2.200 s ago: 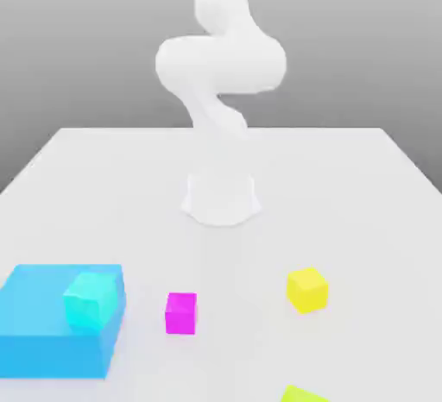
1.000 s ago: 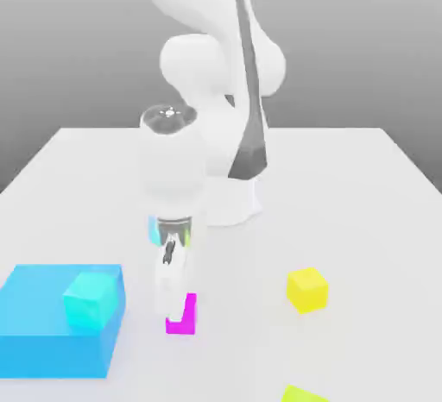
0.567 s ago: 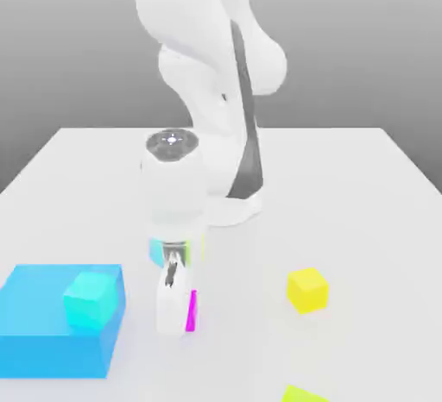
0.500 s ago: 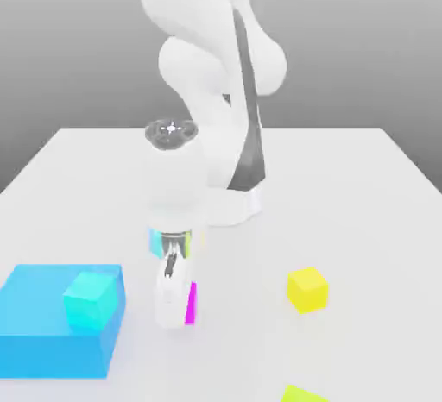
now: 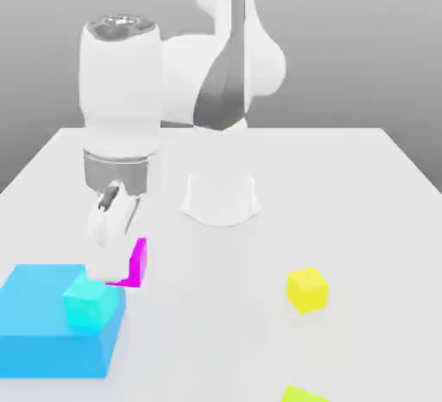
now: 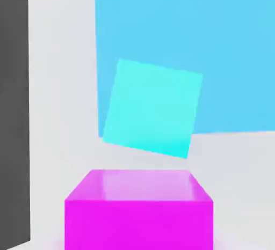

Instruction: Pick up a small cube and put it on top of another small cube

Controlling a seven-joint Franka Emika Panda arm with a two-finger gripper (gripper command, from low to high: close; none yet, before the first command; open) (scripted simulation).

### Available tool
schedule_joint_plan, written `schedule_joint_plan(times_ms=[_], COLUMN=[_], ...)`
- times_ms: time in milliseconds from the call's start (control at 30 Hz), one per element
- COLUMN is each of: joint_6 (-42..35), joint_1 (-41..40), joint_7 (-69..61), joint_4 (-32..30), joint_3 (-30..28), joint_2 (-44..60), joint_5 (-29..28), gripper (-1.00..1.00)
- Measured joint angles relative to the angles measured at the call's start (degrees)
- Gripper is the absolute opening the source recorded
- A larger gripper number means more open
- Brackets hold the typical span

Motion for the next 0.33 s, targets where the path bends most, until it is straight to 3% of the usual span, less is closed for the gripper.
schedule_joint_plan(times_ms=[67, 200, 233, 333], joint_6=[-3.1, 2.6, 4.3, 4.3], joint_1=[-1.2, -1.7, -1.8, -1.7], joint_7=[0.5, 0.9, 0.9, 0.9], joint_4=[1.6, 0.7, 0.3, 0.3], joint_3=[-1.1, -1.4, -1.3, -1.3], joint_2=[-0.8, 4.4, 5.7, 5.7], joint_5=[1.7, 1.8, 1.8, 1.8], gripper=[-1.0, -1.0, 1.0, 1.0])
